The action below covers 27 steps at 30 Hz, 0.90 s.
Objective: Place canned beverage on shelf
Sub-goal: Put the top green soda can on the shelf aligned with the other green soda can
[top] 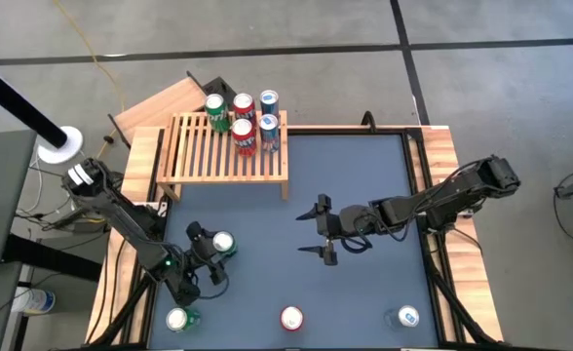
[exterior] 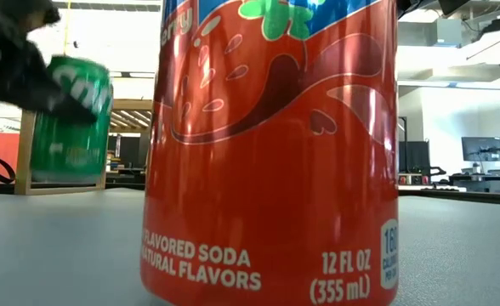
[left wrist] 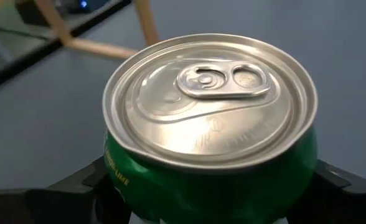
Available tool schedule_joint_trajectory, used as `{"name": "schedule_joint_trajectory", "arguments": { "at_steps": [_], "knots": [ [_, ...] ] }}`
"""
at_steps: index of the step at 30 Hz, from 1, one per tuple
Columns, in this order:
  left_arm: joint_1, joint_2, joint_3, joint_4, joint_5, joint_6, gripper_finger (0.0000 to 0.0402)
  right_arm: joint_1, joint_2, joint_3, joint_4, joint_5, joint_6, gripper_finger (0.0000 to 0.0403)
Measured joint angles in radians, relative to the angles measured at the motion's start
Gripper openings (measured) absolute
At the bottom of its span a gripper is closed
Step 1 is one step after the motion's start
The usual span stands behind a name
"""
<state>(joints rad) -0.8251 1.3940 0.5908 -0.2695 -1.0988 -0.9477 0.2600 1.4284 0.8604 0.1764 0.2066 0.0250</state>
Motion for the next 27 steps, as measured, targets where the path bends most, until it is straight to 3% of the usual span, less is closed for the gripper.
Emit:
{"name": "schedule_joint_trajectory", "arguments": {
  "at_steps": [7,13,19,27],
  "knots": [
    [0.061,-0.225,0.052,0.001,0.011,0.335,0.0293,0.0,0.0,0.0,0.006,0.0,0.001,0.038],
    [0.168,-0.457,0.052,0.007,0.103,0.656,0.0294,0.0,0.0,0.0,0.005,0.001,0.001,0.038],
    [0.26,-0.662,0.053,0.144,0.208,0.985,0.0294,0.002,0.0,0.0,0.004,0.001,0.002,0.038],
    [0.485,-0.769,0.053,0.062,0.265,1.061,0.0294,-0.002,0.0,0.0,0.004,0.001,0.001,0.038]
  ]
}}
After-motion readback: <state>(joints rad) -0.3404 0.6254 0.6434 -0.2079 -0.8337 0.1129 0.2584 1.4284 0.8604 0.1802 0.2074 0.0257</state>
